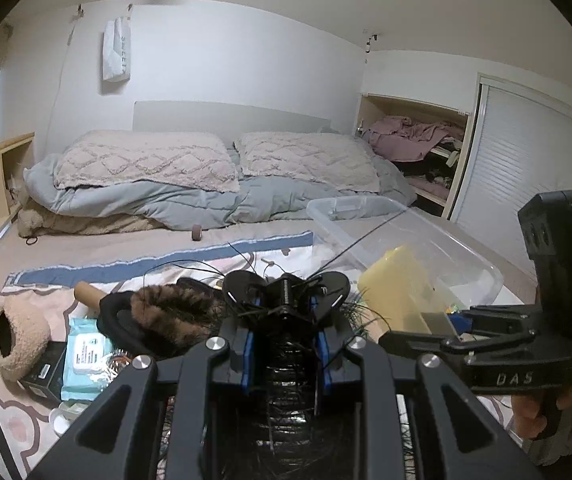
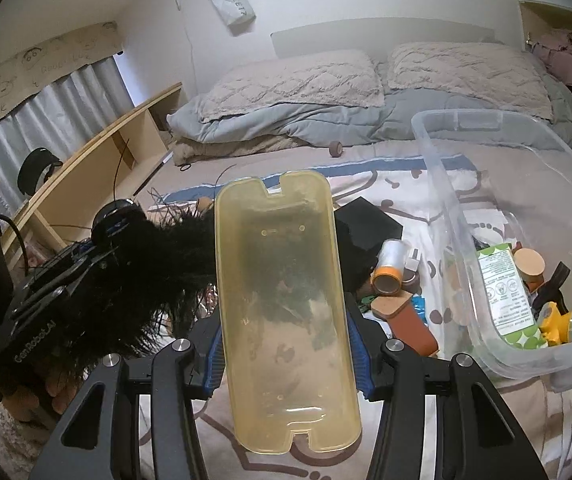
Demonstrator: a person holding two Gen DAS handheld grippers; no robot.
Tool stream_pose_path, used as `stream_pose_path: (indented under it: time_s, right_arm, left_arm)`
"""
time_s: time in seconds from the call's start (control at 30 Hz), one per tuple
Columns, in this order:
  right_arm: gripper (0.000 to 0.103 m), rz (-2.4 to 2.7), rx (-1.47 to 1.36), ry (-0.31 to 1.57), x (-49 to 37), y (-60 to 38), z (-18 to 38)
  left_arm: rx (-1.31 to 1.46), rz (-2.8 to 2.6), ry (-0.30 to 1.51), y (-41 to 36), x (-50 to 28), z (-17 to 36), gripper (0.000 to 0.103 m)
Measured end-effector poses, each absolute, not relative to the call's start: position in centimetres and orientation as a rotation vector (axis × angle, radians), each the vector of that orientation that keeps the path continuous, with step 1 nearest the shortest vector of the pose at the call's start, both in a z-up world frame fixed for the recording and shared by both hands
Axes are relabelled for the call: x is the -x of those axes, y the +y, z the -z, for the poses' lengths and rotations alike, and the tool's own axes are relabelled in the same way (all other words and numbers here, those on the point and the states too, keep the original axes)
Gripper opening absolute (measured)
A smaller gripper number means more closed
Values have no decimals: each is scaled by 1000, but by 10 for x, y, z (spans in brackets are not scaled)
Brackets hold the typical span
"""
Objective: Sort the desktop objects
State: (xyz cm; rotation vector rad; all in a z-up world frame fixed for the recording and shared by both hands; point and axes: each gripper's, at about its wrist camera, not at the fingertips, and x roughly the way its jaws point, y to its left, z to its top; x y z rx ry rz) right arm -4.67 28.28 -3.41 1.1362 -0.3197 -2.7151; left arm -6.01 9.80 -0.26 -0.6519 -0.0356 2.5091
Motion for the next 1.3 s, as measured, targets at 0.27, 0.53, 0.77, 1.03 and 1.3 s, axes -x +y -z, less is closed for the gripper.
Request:
stream_pose_path:
  time_s: [0.27, 0.53, 0.77, 1.03, 1.3]
  right_arm:
    - [51, 2829, -995, -395, 38, 314, 4]
    - [51, 2991, -997, -329, 56, 379, -29]
    - [51, 3059, -1278, -153, 105, 429, -16]
    - [51, 3001, -1714, -52, 173, 478, 34]
    - [51, 2947, -1909, -95, 210, 517, 69]
  left_arm:
    - [602, -2495, -41, 117, 57, -8, 24]
    - [600, -2471, -19, 132, 60, -7, 24]
    - [592, -2471, -15, 141, 65, -6, 24]
    - [594, -2485, -7, 147, 73, -2, 24]
    - [637, -2490, -28, 155, 94, 8, 24]
